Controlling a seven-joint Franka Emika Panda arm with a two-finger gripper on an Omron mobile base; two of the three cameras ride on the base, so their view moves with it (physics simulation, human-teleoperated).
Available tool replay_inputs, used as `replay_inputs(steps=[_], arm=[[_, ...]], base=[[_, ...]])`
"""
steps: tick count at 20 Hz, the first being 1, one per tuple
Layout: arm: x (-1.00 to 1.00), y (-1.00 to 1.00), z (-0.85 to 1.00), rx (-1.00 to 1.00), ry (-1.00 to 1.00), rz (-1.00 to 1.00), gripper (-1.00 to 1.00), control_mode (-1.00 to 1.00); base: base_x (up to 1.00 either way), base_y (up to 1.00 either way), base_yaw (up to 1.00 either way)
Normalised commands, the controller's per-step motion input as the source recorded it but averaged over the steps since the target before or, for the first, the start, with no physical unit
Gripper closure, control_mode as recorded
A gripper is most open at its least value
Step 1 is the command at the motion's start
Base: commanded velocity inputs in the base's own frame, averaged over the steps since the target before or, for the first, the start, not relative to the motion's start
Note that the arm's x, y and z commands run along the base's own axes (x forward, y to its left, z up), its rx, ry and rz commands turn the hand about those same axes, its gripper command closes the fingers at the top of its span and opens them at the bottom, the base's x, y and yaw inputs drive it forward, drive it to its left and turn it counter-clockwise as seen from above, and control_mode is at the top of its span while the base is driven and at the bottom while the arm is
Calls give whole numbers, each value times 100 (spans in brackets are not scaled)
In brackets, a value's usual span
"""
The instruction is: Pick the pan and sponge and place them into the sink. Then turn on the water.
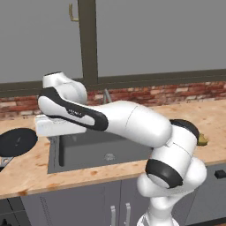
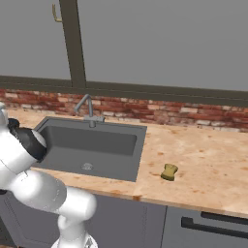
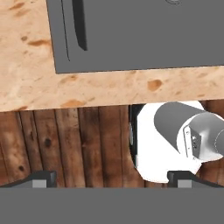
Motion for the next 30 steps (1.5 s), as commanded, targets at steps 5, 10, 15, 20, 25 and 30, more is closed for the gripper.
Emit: replay_inputs(steps=[5, 10, 15, 20, 25, 30], arm=[[1, 46, -9, 0, 4, 0, -100, -100], [1, 40, -11, 0, 5, 0, -100, -100], [0, 36, -15, 0, 5, 0, -100, -100], [0, 31, -16, -1, 7, 0, -100, -100], [0, 26, -6, -4, 6, 0, -100, -100], [0, 24, 0, -7, 6, 0, -100, -100]], base=[[0, 0, 0], [0, 0, 0], [0, 0, 0], [0, 0, 0], [0, 0, 0], [0, 0, 0]])
